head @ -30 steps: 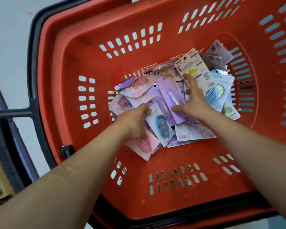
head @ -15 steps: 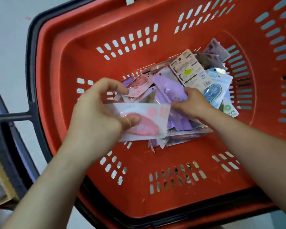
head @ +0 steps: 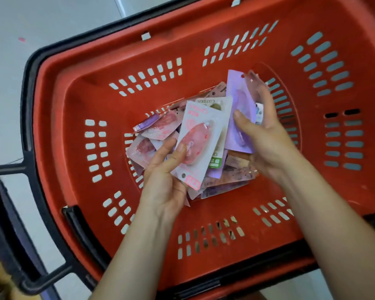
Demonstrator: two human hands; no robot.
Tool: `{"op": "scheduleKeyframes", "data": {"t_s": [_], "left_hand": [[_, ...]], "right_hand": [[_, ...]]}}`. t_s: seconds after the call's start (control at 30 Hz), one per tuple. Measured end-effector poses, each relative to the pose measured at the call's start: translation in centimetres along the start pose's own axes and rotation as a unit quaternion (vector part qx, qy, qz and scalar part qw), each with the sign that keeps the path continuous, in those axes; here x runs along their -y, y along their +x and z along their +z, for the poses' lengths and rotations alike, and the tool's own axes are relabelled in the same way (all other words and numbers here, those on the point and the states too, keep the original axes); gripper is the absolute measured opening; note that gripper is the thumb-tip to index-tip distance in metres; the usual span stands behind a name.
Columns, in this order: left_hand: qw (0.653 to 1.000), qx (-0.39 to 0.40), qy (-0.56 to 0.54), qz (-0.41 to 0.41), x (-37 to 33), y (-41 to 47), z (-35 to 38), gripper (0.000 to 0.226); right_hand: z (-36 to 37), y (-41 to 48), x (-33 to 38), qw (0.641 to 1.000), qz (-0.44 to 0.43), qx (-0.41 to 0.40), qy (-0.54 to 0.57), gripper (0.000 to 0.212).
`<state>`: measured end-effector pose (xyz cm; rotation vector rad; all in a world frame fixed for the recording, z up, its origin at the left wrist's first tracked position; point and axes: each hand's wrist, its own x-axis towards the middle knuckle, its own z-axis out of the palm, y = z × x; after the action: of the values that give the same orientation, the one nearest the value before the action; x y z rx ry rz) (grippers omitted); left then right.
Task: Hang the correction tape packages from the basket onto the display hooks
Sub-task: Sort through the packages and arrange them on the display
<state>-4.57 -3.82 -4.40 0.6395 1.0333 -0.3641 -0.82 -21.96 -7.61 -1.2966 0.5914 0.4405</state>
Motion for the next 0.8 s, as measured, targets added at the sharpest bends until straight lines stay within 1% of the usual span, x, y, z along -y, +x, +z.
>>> {"op": "scheduleKeyframes", "data": {"t_s": [0.1,0.17,0.2,0.23,0.3,0.33,0.37,0.4,0.43,0.5,0.53,0.63,0.7,0.73,0.8], "left_hand": [[0.995,-0.007,0.094,0.019,-0.1,-0.4,0.3,0.051],[0.986,0.001,0.162,0.025,-0.2,-0.5,0.1,0.057],[0.981,0.002,0.192,0.029,-0.2,-0.5,-0.1,0.059],[0.975,0.002,0.219,0.032,-0.1,-0.4,-0.2,0.06],[0.958,0.011,0.283,0.044,0.3,-0.3,-0.3,0.053],[0.947,0.019,0.315,0.056,0.5,-0.3,-0.1,0.046],[0.937,0.018,0.341,0.069,0.8,-0.4,0.1,0.041],[0.928,0.013,0.362,0.084,1.0,-0.5,0.3,0.038],[0.921,0.006,0.379,0.092,1.1,-0.6,0.4,0.037],[0.909,0.002,0.406,0.098,0.9,-0.9,0.7,0.034],[0.905,0.009,0.415,0.094,0.7,-1.0,0.9,0.035],[0.9,0.036,0.431,0.058,0.0,-1.8,1.4,0.039],[0.9,0.04,0.432,0.037,-0.1,-2.2,1.7,0.036],[0.907,0.033,0.42,0.023,-0.1,-2.4,2.0,0.036],[0.93,0.007,0.367,-0.023,-0.5,-2.5,2.7,0.045]], "right_hand": [[0.7,-1.0,-0.2,0.997,0.027,-0.012,0.065,0.055],[1.0,-1.4,-0.2,0.99,0.06,0.006,0.124,0.043],[1.2,-1.6,-0.2,0.986,0.076,0.018,0.147,0.041],[1.4,-1.8,-0.2,0.985,0.09,0.022,0.148,0.054],[1.8,-2.6,-0.1,0.988,0.112,0.029,0.1,0.092],[1.8,-3.0,-0.2,0.99,0.118,0.04,0.073,0.101],[1.7,-3.4,-0.3,0.991,0.113,0.055,0.054,0.102],[1.7,-3.8,-0.4,0.992,0.099,0.067,0.049,0.097],[1.8,-4.2,-0.4,0.993,0.084,0.071,0.05,0.087],[2.0,-5.0,-0.2,0.996,0.051,0.056,0.047,0.062],[2.1,-5.2,-0.1,0.997,0.038,0.043,0.042,0.056],[2.0,-5.9,0.3,0.999,0.015,0.027,0.034,0.041],[1.7,-6.3,0.9,0.999,0.011,0.012,0.047,0.035],[1.6,-6.4,1.2,0.999,0.012,0.007,0.052,0.035],[1.2,-6.6,1.5,0.999,0.006,0.011,0.039,0.037]]}}
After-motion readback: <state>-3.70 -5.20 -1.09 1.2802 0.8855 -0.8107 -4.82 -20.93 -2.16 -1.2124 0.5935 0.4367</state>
